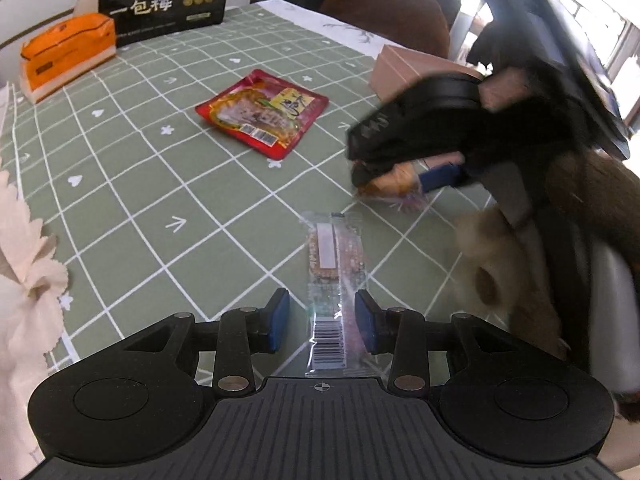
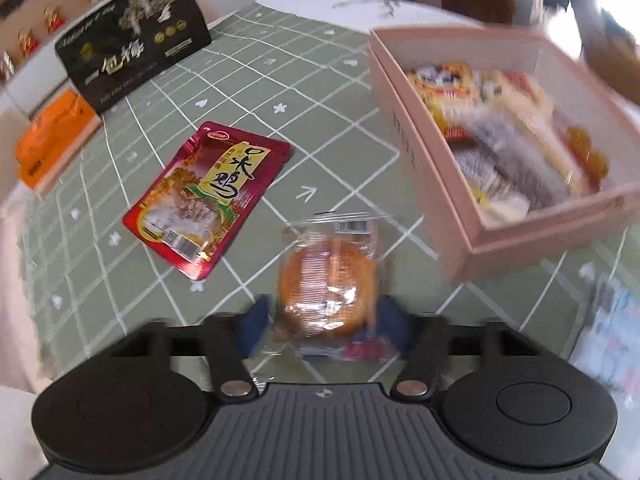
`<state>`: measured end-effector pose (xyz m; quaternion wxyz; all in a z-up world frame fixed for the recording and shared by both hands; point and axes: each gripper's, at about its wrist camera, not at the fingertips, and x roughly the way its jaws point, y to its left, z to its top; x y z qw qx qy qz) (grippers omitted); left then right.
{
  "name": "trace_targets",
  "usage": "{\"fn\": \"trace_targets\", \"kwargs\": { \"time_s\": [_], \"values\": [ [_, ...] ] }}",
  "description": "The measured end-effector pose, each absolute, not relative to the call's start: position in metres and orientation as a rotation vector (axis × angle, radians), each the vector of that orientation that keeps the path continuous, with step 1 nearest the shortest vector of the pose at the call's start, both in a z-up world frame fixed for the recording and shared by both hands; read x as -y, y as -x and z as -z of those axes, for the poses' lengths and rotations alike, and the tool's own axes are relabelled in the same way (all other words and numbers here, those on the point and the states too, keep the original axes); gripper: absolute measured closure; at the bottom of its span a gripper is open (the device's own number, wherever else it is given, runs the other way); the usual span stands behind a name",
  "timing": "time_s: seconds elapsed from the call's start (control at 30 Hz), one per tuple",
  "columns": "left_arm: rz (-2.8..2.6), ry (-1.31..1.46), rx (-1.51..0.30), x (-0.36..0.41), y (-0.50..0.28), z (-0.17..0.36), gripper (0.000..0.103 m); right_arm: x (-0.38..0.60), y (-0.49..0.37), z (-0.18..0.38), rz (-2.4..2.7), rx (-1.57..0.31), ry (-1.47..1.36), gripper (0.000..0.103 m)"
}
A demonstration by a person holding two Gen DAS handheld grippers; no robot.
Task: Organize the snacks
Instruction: 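Grasp the clear barcode stick packet with the left tool while the right tool grasps the round bun packet, then lift the stick packet with the left tool while the right tool lifts the bun packet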
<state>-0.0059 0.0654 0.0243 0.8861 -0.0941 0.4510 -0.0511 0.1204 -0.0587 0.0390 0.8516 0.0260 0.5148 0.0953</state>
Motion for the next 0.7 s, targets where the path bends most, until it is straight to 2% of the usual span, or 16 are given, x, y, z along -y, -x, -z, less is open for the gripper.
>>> {"fn": "trace_targets", "kwargs": {
  "time_s": [0.27, 0.53, 0.63, 0.7],
  "values": [
    [0.14, 0.207, -0.897, -0.063, -0.003, -0.026, 0.062, 0.117, -0.061, -0.045, -0.183, -1.13, -0.04, 0.052],
    [0.128, 0.095, -0.925, -0.04, -0.028, -0.011, 0.061, 0.16, -0.001, -0.038, -0.184, -1.077, -0.035, 0.051],
    [0.139, 0.062, -0.911, -0.032, -0.029, -0.009, 0.059, 0.166, 0.01, -0.037, -0.207, -1.065, -0.037, 0.048],
    [0.159, 0.066, -0.921, -0.03, -0.024, -0.01, 0.066, 0.167, 0.013, -0.034, -0.213, -1.064, -0.032, 0.039]
  ]
}}
